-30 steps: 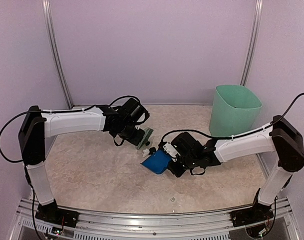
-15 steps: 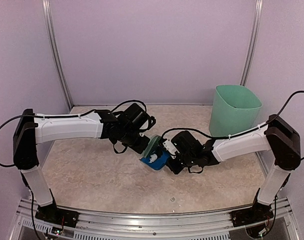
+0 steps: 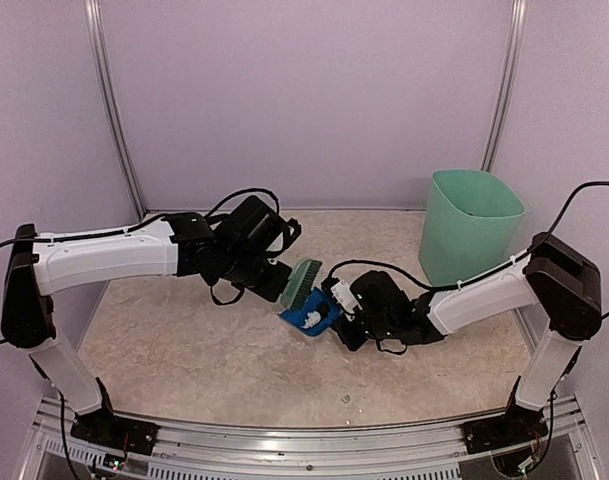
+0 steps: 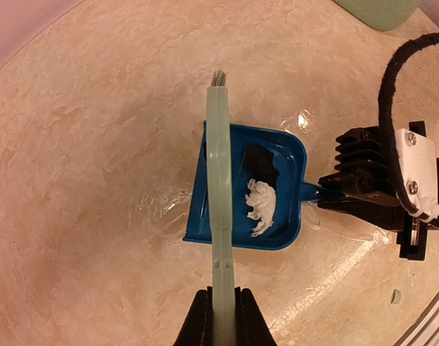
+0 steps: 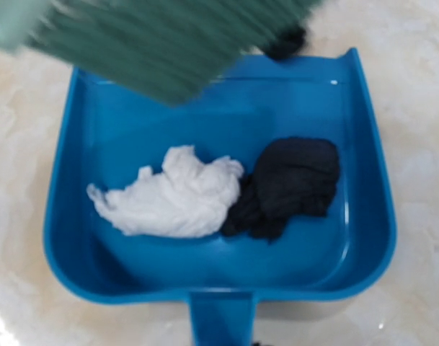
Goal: Sweep away the paper scraps from the table
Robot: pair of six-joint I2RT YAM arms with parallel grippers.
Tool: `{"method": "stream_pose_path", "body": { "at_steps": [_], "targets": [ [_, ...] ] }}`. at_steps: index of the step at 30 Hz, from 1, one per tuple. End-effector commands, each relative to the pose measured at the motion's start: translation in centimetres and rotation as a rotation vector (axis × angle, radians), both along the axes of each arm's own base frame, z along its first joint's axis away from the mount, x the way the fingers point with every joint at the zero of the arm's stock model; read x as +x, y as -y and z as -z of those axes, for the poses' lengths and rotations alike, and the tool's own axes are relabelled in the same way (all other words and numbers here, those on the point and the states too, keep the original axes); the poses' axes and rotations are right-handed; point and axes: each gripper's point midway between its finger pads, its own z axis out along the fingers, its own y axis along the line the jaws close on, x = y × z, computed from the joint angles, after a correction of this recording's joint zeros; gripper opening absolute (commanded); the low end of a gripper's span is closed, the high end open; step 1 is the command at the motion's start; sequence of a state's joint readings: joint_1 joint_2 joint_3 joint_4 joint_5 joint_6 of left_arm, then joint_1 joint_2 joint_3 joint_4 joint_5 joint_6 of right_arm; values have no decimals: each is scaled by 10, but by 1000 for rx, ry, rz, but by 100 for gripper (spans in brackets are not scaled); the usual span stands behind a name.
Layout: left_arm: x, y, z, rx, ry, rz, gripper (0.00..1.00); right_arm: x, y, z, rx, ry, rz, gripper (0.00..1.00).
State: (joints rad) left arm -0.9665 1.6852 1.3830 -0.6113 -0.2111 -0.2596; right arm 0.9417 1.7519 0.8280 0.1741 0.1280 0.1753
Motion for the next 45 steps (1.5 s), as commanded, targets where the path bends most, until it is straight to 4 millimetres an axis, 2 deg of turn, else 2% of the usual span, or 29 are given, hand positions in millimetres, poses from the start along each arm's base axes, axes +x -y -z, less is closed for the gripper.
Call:
{"method": "stream_pose_path", "body": {
  "at_steps": [1,5,10,12,14,18,21,27,34,45],
  "targets": [
    [-4,-16,-32,-47,50,-57,0,-3,28,31,-87,-13,48,0],
    [-12,-17,-41,-79,52,-38,0,1,23,28,-44,24,50,0],
    [-21,-11,-41,-124,23,10,0,4,22,24,0,80,47,0],
    [-17,-18,-40,-103,38,-27,0,5,23,23,10,98,53,0],
    [-12,-24,-47,-110,68,-66,0,6,25,23,16,117,56,0],
    [-3,-40,-72,-168,145,-138,0,9,25,22,16,142,65,0],
    [4,-64,-85,-190,199,-228,0,12,22,16,32,149,72,0],
    [12,-114,-95,-244,273,-376,0,16,11,-14,115,174,72,0],
    [14,-163,-92,-299,323,-497,0,23,1,-47,173,187,85,0],
    [14,-178,-75,-313,345,-538,0,37,-2,-110,260,196,144,0]
  ]
}}
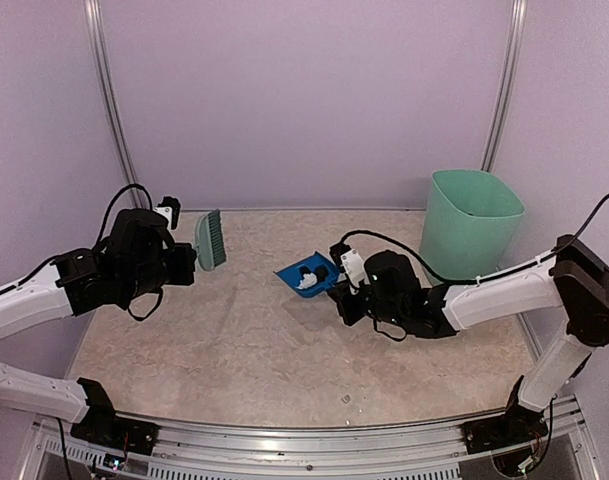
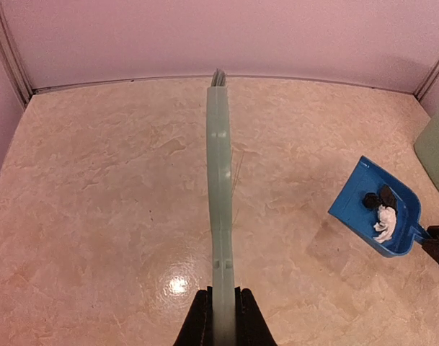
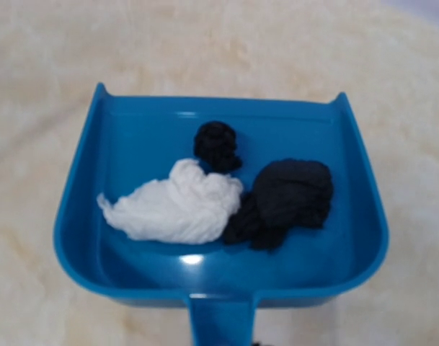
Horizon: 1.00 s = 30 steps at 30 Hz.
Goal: Sweep away the paper scraps from the table
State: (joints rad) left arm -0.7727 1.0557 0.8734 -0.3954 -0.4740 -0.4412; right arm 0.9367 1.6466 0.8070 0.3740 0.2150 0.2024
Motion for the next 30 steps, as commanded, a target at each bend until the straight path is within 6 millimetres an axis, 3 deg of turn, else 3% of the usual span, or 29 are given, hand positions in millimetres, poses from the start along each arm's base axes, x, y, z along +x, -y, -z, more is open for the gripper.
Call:
{"method": "stream_pose_path", "body": {
  "at_steps": [1,12,20,30],
  "targets": [
    [7,-4,-9,-36,54,-35,0,12,7,-38,58,-1,52,0],
    [6,-2,-2,-37,52,-22,0,23,44,-114,160,18,120,0],
    [7,0,0,-41,55,-10,0,29,98,-174,287,56,225,0],
    [7,2,2,-46,51,-1,0,25,159,-223,421,85,320,0]
  ]
}}
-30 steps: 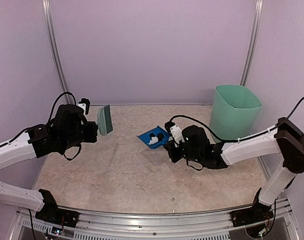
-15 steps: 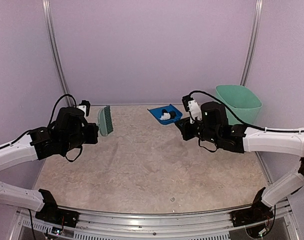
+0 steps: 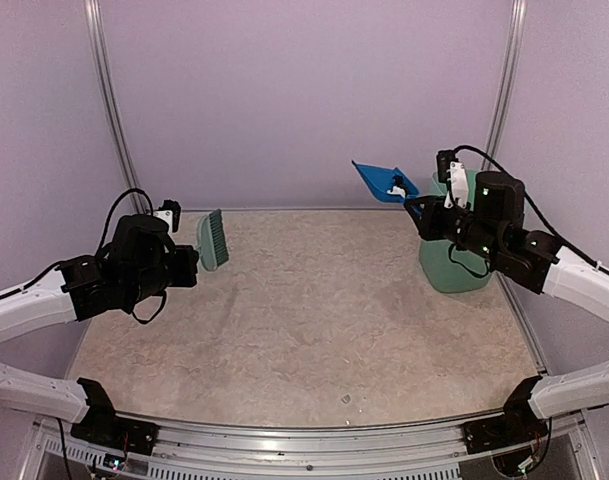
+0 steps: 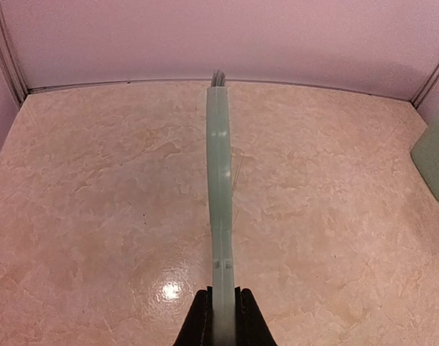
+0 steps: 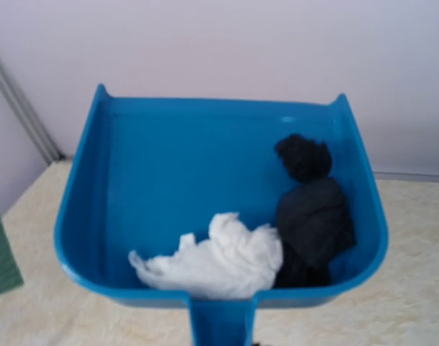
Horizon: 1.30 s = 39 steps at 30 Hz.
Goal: Sweep away the paper scraps from the table
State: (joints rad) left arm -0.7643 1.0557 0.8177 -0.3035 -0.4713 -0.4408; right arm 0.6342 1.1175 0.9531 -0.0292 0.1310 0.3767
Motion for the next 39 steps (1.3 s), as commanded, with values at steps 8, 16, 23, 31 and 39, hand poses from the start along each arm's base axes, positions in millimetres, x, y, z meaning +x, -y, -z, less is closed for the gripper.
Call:
{"method": "stream_pose_path", "body": {
  "at_steps": [8,16,23,31,39],
  "targets": [
    [1,3,-6,-27,27,16,0,-1,78,-46,225,15,119,0],
    [0,3,-7,-34,28,20,0,-2,126,-62,444,20,156,0],
    [0,4,-6,-39,27,24,0,-6,155,-62,719,9,157,0],
    [-1,5,0,-44,18,26,0,0,161,-54,941,-38,51,0],
    [-3,3,0,-55,20,22,0,-6,162,-65,1033,-12,8,0]
  ]
}}
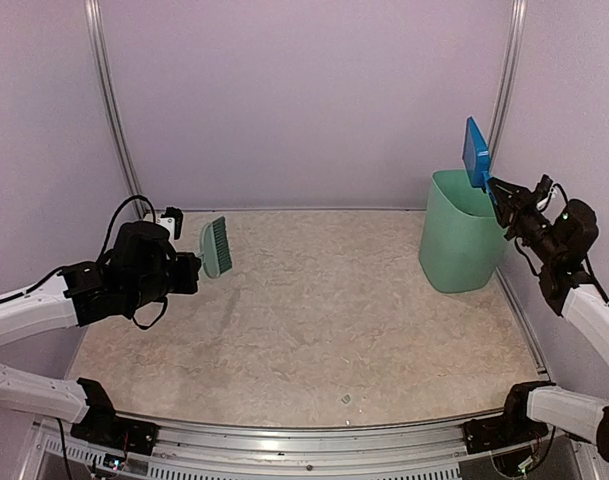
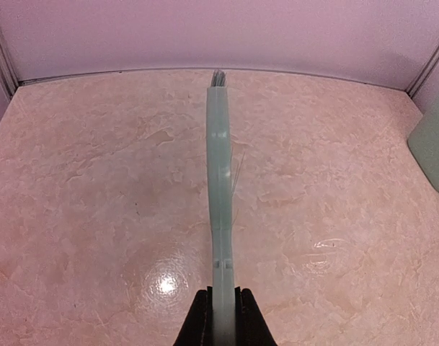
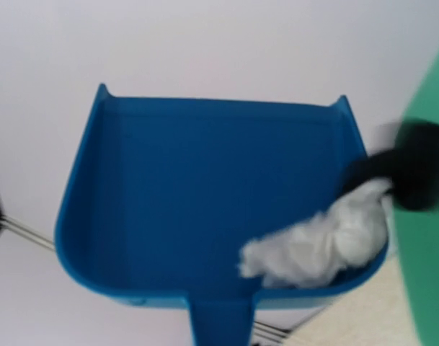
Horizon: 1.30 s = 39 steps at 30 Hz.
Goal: Sweep away the paper scraps from the table
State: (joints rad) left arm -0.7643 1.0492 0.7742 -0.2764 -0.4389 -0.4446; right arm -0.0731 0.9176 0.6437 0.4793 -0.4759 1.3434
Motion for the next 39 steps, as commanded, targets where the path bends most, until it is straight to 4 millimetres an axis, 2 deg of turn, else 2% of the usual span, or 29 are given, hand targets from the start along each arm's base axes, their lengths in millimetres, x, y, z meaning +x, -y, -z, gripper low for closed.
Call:
{"method": "stream_pose_path", "body": {
  "at_steps": [1,8,16,19,26,28,33,39],
  "targets": [
    [1,0,-14,-49,40,-3,0,-14,1,-28,86,102,-32,0],
    [0,2,-16,-64,43,4,0,-18,5,-26,237,100,-57,0],
    [-1,4,-16,-75,46,8,0,-12,1,-31,218,112,-86,0],
    [-1,5,-18,-78,49,11,0,-7,0,-31,174,106,-77,0],
    [1,8,-21,-88,61,15,0,8,-6,-42,-55,118,-55,0],
    [3,9,-21,-89,63,14,0,13,-14,-46,-126,144,-72,0],
    [9,14,-20,-81,64,12,0,26,-58,-45,-277,172,-168,0],
    [17,16,-21,-59,65,-4,0,41,-100,-41,-450,208,-211,0]
  ]
}}
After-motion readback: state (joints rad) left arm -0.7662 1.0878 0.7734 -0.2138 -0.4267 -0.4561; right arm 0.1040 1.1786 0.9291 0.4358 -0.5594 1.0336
